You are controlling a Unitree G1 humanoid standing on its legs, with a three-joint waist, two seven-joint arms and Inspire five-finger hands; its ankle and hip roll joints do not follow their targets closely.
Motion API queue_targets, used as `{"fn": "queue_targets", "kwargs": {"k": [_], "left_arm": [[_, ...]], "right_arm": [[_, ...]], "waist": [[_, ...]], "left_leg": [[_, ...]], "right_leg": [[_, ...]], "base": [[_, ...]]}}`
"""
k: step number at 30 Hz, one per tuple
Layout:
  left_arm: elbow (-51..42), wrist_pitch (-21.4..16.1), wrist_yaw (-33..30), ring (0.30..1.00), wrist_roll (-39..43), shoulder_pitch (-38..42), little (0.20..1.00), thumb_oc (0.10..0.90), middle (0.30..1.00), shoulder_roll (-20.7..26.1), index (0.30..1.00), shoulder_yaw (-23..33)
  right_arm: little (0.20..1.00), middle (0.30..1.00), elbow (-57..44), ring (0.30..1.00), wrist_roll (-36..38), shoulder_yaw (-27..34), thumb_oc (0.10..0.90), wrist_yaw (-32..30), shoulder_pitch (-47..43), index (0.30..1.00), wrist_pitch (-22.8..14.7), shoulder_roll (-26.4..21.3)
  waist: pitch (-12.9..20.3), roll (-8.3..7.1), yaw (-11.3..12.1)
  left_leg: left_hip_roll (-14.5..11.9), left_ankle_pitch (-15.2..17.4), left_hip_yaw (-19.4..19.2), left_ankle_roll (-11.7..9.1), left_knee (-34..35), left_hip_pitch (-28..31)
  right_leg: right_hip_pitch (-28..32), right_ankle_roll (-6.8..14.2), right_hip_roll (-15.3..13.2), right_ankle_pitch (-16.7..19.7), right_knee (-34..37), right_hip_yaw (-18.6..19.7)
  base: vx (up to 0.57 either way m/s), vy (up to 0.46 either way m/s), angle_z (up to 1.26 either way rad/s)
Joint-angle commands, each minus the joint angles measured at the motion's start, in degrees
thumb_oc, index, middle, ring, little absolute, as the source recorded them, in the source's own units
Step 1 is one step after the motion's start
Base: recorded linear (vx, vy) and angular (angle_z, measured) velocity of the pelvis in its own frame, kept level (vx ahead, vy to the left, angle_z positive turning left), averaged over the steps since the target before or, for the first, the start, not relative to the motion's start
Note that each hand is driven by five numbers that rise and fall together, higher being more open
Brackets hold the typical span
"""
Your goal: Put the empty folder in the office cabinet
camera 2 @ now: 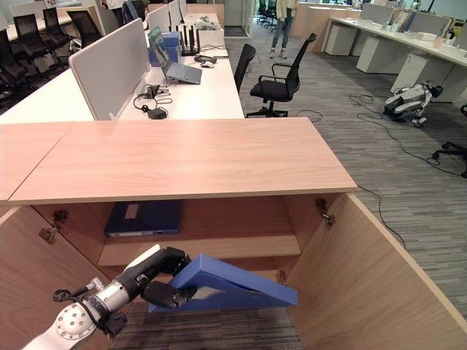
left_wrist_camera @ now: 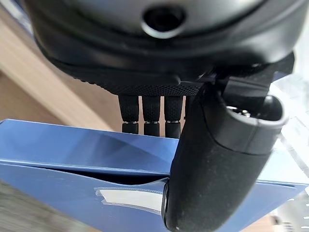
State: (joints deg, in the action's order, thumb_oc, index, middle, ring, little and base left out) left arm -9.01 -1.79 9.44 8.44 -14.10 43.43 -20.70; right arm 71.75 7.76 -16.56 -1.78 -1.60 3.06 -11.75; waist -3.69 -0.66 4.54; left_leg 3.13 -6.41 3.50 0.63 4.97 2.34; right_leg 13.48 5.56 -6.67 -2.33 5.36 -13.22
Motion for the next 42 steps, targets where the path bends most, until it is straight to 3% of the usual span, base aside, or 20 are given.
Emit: {"fn": "queue_targets", "kwargs": {"k": [1,4,6,10,18,26,30,35,42], "left_arm": [[0.9,-3.94,-1.81,0.3,-6.85,5.61,0.3,0.4,0.3,-2.15,0.3,0.14],[1.47,-4.83,-3.12,0.3,-9.21,4.71,0.3,0.4,0.3,-2.73,0.3,1.2],[-0.52,-6.3,-2.64,0.3,-10.18,-0.01,0.3,0.4,0.3,-2.07,0.3,4.54],[1.17,-6.69,-3.4,0.3,-12.43,1.06,0.3,0.4,0.3,-3.17,0.3,3.28],[0.88,-7.29,-4.69,0.3,-14.65,-0.87,0.3,0.4,0.3,-2.14,0.3,7.48],[1.5,-7.1,-5.64,0.3,-17.33,0.42,0.3,0.4,0.3,-2.65,0.3,8.28],[1.61,-7.4,-7.32,0.3,-23.42,1.41,0.3,0.4,0.3,-1.96,0.3,9.2],[1.8,-7.27,-7.51,0.3,-23.06,2.62,0.3,0.4,0.3,-2.23,0.3,9.19],[-2.86,-7.68,-5.97,0.3,-15.67,2.71,0.3,0.4,0.3,-3.48,0.3,10.86]], "right_arm": [[0.9,0.9,-5.53,0.9,-7.9,-7.16,0.8,-2.05,-9.15,0.9,-1.83,0.75],[0.9,0.9,-18.53,0.9,-15.74,-11.98,0.8,-2.68,-9.17,0.9,-2.56,-1.9],[0.9,0.9,-40.61,0.9,-21.4,-12.31,0.8,-0.64,-4.25,0.9,-4.44,-11.04],[0.9,0.9,-43.29,0.9,-22.76,-13.08,0.8,-0.27,-3.22,0.9,-5.36,-13.13],[0.9,0.9,-55.09,0.9,-23.56,-13.18,0.8,3.62,-2.93,0.9,-6.75,-17.22],[0.9,0.9,-56.64,0.9,-19.55,-15.16,0.8,7.03,-3.56,0.9,-6.51,-16.43],[0.9,0.9,-58.45,0.9,-18.89,-15.58,0.8,8.03,-4.23,0.9,-6.68,-16.5],[0.9,0.9,-58.87,0.9,-17.8,-15.97,0.8,9.13,-4.8,0.9,-6.37,-16.73],[0.9,0.9,-59.53,0.9,-12.35,-17.82,0.8,14.01,-5.03,0.9,-5.32,-16.7]], "waist": [[1.79,-0.18,0.34],[1.36,0.36,0.19],[0.87,0.29,-0.78],[1.04,0.29,-0.93],[0.88,-0.08,-0.36],[0.92,-0.47,0.29],[0.87,-0.65,0.45],[0.81,-0.76,0.56],[0.96,-1.21,1.02]], "left_leg": [[-0.65,10.43,3.71,-0.54,0.03,4.08],[-0.52,10.37,3.69,-0.41,0.03,4.04],[-0.53,10.05,3.26,-0.3,0.03,3.95],[-0.6,10.71,3.24,-0.24,0.03,4.32],[-0.71,10.5,3.33,-0.47,0.03,4.06],[-0.78,10.31,3.35,-0.7,0.03,3.83],[-0.84,10.32,3.25,-0.76,0.03,3.74],[-0.77,10.26,3.25,-0.76,0.03,3.71],[-0.72,10.15,3.33,-0.84,0.03,3.49]], "right_leg": [[-3.77,3.22,-1.43,3.27,-0.36,1.87],[-4.0,3.23,-1.47,3.36,-0.36,2.16],[-4.42,3.28,-1.65,3.76,-0.36,2.31],[-3.9,3.37,-1.7,3.14,-0.36,1.93],[-3.79,3.38,-1.9,2.8,-0.36,1.01],[-3.74,3.32,-1.96,2.55,-0.36,0.5],[-3.76,3.31,-2.03,2.44,-0.36,0.41],[-3.91,3.29,-2.03,2.56,-0.36,0.51],[-4.04,3.34,-2.16,2.67,-0.36,0.34]], "base": [[0.0,0.011,-0.04],[-0.02,0.021,-0.03],[-0.03,0.013,-0.03],[0.01,0.0,-0.01],[0.0,0.0,0.0],[0.0,0.0,0.0],[0.0,0.0,0.0],[0.0,0.0,0.0],[0.0,0.0,0.0]]}}
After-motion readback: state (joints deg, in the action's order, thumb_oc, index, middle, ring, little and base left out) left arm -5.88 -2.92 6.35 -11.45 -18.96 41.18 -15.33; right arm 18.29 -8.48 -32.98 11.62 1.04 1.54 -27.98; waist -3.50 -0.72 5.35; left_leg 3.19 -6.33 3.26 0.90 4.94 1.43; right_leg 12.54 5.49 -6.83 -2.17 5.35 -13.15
